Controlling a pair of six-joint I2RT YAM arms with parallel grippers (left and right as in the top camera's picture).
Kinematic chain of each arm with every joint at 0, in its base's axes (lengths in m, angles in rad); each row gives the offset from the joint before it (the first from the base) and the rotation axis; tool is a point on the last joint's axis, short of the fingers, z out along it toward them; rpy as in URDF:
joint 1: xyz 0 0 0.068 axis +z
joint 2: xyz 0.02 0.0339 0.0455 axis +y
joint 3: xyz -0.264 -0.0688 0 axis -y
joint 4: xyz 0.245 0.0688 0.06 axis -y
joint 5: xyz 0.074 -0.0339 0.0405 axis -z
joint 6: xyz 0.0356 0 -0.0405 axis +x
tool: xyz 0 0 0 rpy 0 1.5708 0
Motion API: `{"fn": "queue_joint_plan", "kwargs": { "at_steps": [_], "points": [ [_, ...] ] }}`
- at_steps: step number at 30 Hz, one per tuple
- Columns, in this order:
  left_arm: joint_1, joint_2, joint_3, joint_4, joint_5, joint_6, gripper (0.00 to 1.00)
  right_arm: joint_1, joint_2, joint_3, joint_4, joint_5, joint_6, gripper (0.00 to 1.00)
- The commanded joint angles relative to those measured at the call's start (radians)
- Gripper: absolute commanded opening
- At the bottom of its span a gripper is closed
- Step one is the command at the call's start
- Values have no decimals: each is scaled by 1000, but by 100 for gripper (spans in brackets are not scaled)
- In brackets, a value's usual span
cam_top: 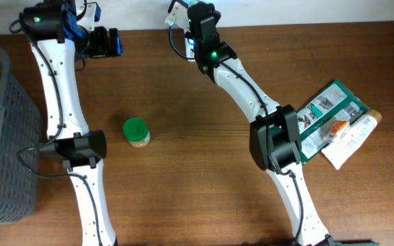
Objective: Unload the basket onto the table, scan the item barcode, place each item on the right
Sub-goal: 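Lift the mint-green packet with the right gripper to the scanner, then carry the mint-green packet right and release it onto the pile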
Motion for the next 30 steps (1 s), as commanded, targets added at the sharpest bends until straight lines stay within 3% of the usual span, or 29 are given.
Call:
{"fn": "queue_joint_plan", "kwargs": {
  "at_steps": [1, 6, 9, 16, 25, 30],
  "points": [
    [1, 6, 16, -2, -3, 5, 99, 8, -153, 0, -27, 2, 164, 4],
    [1, 6, 16, -2, -3, 5, 99, 8, -302, 0, -249, -67, 373, 4],
    [1, 6, 16, -2, -3, 5, 99, 6, -425, 0, -500, -135, 612, 4],
    [1, 6, 16, -2, -3, 5, 99, -29, -605, 0, -966, -182, 1001, 4],
    [1, 6, 16, -2, -3, 5, 99, -266, -669, -11, -1592, -264, 1222, 4],
    [1, 6, 16, -2, -3, 5, 99, -409, -658, -188, -1629, -275, 1221, 4]
  ]
}}
